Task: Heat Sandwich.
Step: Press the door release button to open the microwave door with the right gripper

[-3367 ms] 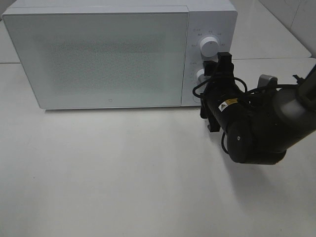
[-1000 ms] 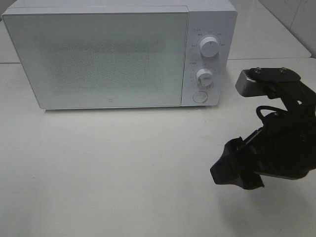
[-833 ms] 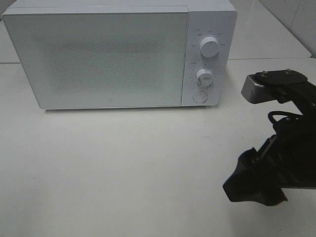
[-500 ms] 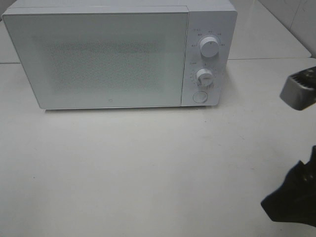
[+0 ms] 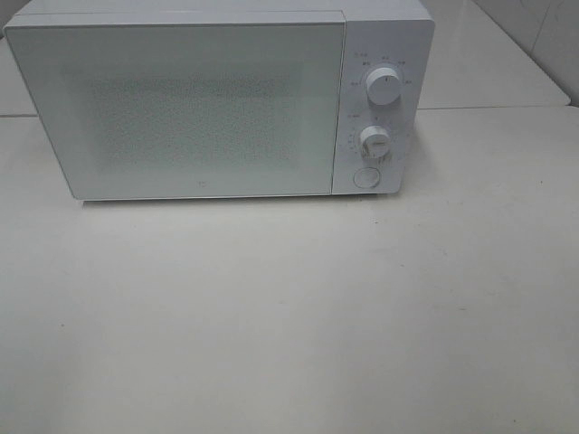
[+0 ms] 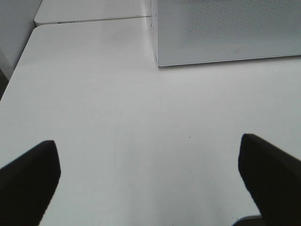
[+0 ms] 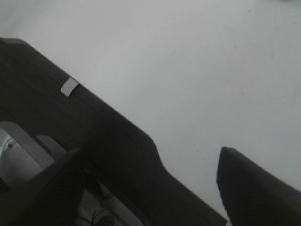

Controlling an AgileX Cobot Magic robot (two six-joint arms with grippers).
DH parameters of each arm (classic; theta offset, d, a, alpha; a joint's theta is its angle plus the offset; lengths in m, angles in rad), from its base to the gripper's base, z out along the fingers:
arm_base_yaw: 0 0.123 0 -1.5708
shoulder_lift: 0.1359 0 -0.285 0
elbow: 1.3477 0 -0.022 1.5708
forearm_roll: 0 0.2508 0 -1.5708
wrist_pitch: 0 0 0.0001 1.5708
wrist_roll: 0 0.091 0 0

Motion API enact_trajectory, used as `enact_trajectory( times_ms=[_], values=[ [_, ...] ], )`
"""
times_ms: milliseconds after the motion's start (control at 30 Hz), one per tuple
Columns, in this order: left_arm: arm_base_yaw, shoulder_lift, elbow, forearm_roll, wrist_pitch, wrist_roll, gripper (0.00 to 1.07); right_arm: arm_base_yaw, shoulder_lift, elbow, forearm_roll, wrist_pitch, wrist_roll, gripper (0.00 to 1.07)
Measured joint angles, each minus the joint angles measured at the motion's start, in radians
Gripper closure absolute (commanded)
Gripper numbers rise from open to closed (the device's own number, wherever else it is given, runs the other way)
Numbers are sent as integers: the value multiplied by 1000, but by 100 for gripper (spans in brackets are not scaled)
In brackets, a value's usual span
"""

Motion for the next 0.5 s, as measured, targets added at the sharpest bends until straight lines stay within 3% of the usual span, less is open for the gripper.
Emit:
enact_trajectory(
  times_ms=[133,500],
  values=[
    [0,0,0,0,0,0,9,-40,-89,0,-5,1,0,32],
    [0,0,0,0,0,0,9,-254,-272,54,-38,2,9,32]
  ],
)
